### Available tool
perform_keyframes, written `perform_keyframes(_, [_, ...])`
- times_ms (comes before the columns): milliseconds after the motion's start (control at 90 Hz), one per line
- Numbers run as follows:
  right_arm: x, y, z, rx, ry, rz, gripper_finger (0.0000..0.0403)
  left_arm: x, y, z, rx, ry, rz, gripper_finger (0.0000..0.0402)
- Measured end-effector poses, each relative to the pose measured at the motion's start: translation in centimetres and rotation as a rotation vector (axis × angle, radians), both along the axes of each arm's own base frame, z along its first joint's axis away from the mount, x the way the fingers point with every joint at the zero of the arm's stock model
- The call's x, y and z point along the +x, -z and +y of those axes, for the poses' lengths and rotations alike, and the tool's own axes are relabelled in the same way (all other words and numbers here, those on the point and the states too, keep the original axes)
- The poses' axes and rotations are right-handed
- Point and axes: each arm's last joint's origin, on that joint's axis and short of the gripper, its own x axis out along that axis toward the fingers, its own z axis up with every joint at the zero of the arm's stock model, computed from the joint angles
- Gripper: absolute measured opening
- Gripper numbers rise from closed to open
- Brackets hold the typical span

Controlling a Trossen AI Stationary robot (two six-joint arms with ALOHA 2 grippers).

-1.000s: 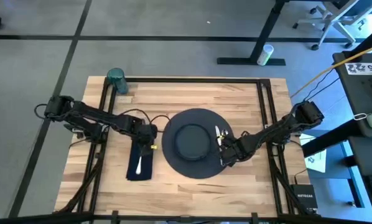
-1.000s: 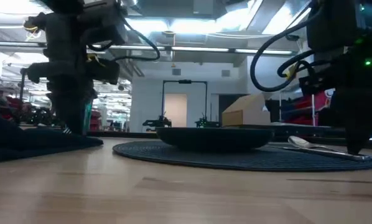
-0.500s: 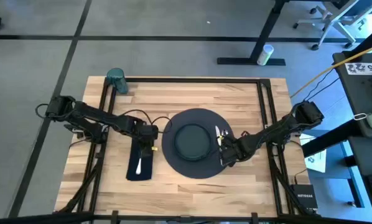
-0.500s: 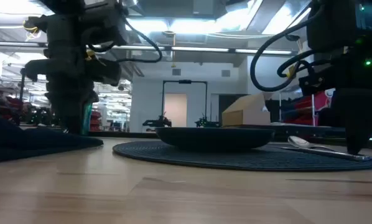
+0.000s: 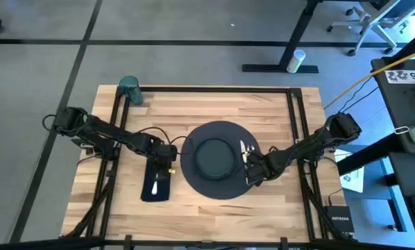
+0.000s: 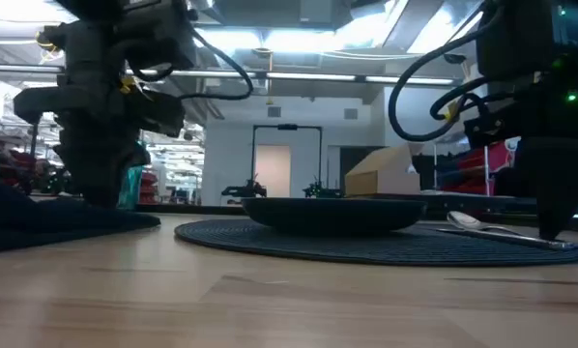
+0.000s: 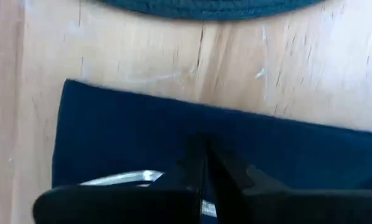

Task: Set table place
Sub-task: Adjust the black table napkin

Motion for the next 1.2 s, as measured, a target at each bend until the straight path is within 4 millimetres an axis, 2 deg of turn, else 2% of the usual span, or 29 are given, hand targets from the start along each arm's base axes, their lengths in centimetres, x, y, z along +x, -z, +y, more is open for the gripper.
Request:
perform_keyframes(256, [0.0,0.0,0.0,0.001,0.0,-0.001,0.0,0.6,1.1,0.0,0.006,0.015,0.017,0.0001])
perform_keyframes(789, [0.1,0.0,0.0,0.003,0.0,-0.004,0.0,1.5,1.0,3.6,0.048,-0.051,-0.058,0.0001])
perform_keyframes(1200, [0.1,0.0,0.0,0.006,0.0,-0.007,0.0,1.5,1.0,4.2,0.064,-0.027,-0.064,0.0001])
